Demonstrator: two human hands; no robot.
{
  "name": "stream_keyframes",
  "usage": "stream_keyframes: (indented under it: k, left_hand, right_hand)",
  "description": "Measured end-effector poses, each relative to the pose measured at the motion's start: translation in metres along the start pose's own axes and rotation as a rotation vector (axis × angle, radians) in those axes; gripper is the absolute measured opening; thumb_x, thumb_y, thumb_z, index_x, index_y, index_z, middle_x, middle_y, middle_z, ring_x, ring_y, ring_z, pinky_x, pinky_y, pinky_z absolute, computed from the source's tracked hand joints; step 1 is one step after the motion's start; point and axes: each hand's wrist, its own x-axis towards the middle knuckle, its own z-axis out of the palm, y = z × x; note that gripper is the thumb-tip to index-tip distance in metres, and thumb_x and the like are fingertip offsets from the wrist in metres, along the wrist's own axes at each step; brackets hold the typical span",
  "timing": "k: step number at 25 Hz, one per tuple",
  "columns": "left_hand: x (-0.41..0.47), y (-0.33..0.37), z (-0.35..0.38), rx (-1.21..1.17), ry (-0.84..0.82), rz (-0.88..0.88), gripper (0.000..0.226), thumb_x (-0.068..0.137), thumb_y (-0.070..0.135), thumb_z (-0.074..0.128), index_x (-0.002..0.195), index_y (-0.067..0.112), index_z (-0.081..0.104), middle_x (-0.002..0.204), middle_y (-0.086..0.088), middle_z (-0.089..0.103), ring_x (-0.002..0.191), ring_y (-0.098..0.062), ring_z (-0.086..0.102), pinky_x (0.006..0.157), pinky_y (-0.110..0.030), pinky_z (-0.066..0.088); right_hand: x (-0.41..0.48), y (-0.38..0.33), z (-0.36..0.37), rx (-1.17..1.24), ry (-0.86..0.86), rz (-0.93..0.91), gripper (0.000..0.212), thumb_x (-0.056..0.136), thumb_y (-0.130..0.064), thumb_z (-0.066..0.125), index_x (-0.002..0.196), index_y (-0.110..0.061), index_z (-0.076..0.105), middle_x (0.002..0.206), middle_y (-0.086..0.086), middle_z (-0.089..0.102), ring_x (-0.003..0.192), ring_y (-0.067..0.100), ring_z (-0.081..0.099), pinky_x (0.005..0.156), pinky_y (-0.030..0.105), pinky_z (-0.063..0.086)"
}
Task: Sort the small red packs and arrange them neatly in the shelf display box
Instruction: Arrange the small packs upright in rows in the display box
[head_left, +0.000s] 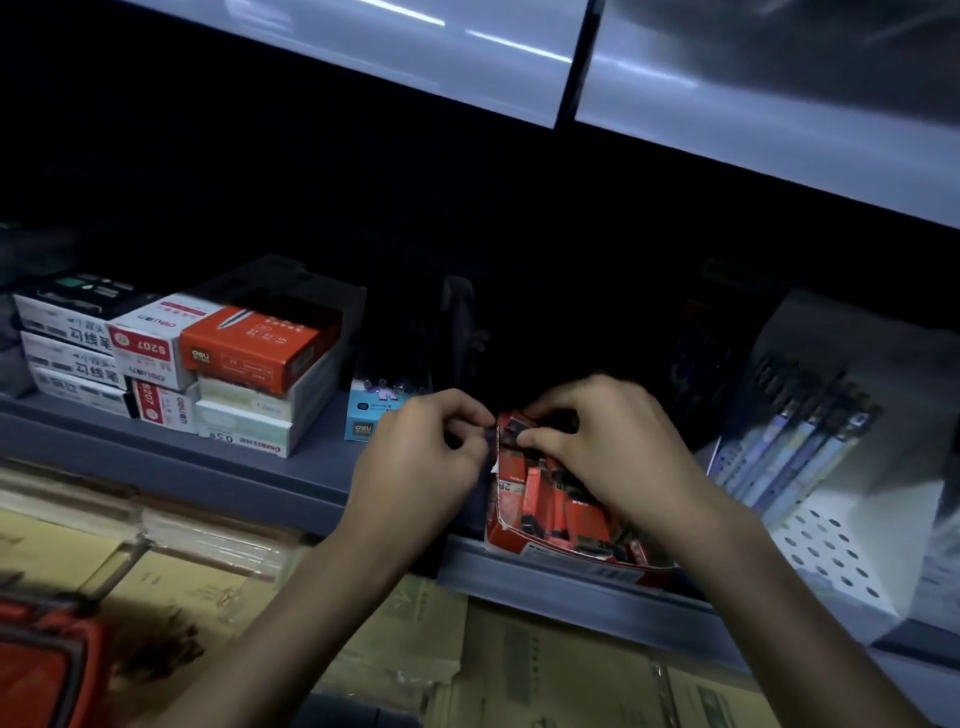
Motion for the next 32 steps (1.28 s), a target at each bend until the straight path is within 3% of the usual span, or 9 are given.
stream_keyframes:
  k: [5, 8, 11, 14, 16, 19, 24, 29, 32]
  left_hand:
    - [-0.001, 0.005, 0.001, 0.026, 0.035, 0.009, 0.012, 0.091, 0.029, 0.067, 0.093, 0.04, 0.07, 0.076, 0.019, 0.07, 0.06, -0.002, 0.06, 0.063, -0.033, 0.054]
    - [0.001, 0.009, 0.007, 0.041, 0.021, 0.013, 0.005, 0.09, 0.039, 0.071, 0.094, 0.042, 0.071, 0.078, 0.02, 0.07, 0.06, -0.002, 0.061, 0.06, -0.03, 0.052]
    - [0.005, 0.015, 0.009, -0.062, -0.028, 0.08, 0.022, 0.086, 0.044, 0.072, 0.108, 0.043, 0.071, 0.087, 0.018, 0.071, 0.056, -0.002, 0.054, 0.057, -0.031, 0.049]
    - [0.004, 0.026, 0.006, -0.261, -0.053, 0.062, 0.013, 0.091, 0.029, 0.077, 0.104, 0.029, 0.077, 0.085, 0.003, 0.076, 0.06, -0.019, 0.061, 0.059, -0.041, 0.052]
    - [0.004, 0.026, 0.002, -0.36, 0.042, -0.011, 0.005, 0.092, 0.023, 0.076, 0.095, 0.021, 0.079, 0.082, -0.005, 0.078, 0.071, -0.027, 0.071, 0.065, -0.039, 0.057]
    - [0.004, 0.017, -0.002, -0.454, 0.194, -0.088, 0.008, 0.092, 0.018, 0.076, 0.088, 0.011, 0.078, 0.08, -0.005, 0.078, 0.07, -0.002, 0.069, 0.063, -0.013, 0.051]
    - [0.001, 0.016, 0.001, -0.511, 0.214, -0.116, 0.01, 0.092, 0.017, 0.075, 0.086, 0.009, 0.077, 0.083, -0.012, 0.076, 0.067, -0.002, 0.064, 0.062, -0.013, 0.047]
    - [0.003, 0.017, 0.002, -0.52, 0.192, -0.139, 0.01, 0.093, 0.021, 0.074, 0.086, 0.015, 0.076, 0.079, -0.008, 0.075, 0.067, -0.01, 0.063, 0.061, -0.026, 0.049]
    - [0.004, 0.016, 0.002, -0.51, 0.197, -0.128, 0.008, 0.095, 0.018, 0.072, 0.089, 0.013, 0.074, 0.074, -0.002, 0.076, 0.06, -0.007, 0.063, 0.059, -0.022, 0.051]
  right_hand:
    - [-0.01, 0.011, -0.002, 0.164, 0.182, 0.016, 0.024, 0.098, -0.032, 0.065, 0.12, -0.031, 0.075, 0.115, -0.018, 0.074, 0.109, 0.004, 0.066, 0.087, 0.017, 0.049]
    - [-0.023, 0.016, -0.006, 0.32, 0.303, 0.042, 0.02, 0.098, -0.026, 0.067, 0.114, -0.03, 0.077, 0.095, -0.03, 0.069, 0.092, -0.012, 0.063, 0.081, 0.006, 0.048]
    - [-0.027, 0.013, -0.009, 0.471, 0.271, 0.027, 0.018, 0.097, -0.028, 0.067, 0.112, -0.031, 0.078, 0.089, -0.036, 0.065, 0.092, -0.023, 0.059, 0.079, -0.001, 0.043]
    - [-0.02, 0.007, -0.011, 0.626, 0.179, 0.038, 0.017, 0.095, -0.028, 0.07, 0.11, -0.034, 0.077, 0.09, -0.025, 0.074, 0.091, -0.013, 0.066, 0.079, 0.007, 0.049]
    - [-0.014, 0.007, -0.011, 0.665, 0.178, 0.094, 0.016, 0.093, -0.028, 0.073, 0.107, -0.035, 0.076, 0.088, -0.017, 0.076, 0.084, -0.007, 0.069, 0.076, 0.012, 0.053]
    - [-0.006, 0.01, -0.009, 0.434, 0.091, 0.121, 0.015, 0.09, -0.033, 0.075, 0.104, -0.037, 0.073, 0.095, -0.02, 0.073, 0.086, -0.009, 0.065, 0.073, 0.006, 0.046]
    - [0.008, -0.006, -0.001, 0.133, -0.207, 0.018, 0.044, 0.088, -0.028, 0.077, 0.129, -0.036, 0.067, 0.139, -0.014, 0.06, 0.131, 0.009, 0.053, 0.107, 0.025, 0.043]
    - [0.02, -0.007, 0.0, 0.039, -0.227, 0.135, 0.038, 0.085, -0.046, 0.077, 0.121, -0.038, 0.066, 0.119, -0.008, 0.067, 0.11, 0.015, 0.063, 0.093, 0.032, 0.053]
    - [0.019, 0.002, -0.005, 0.127, -0.182, 0.172, 0.022, 0.095, -0.041, 0.067, 0.116, -0.039, 0.068, 0.105, -0.013, 0.063, 0.099, 0.011, 0.061, 0.081, 0.025, 0.048]
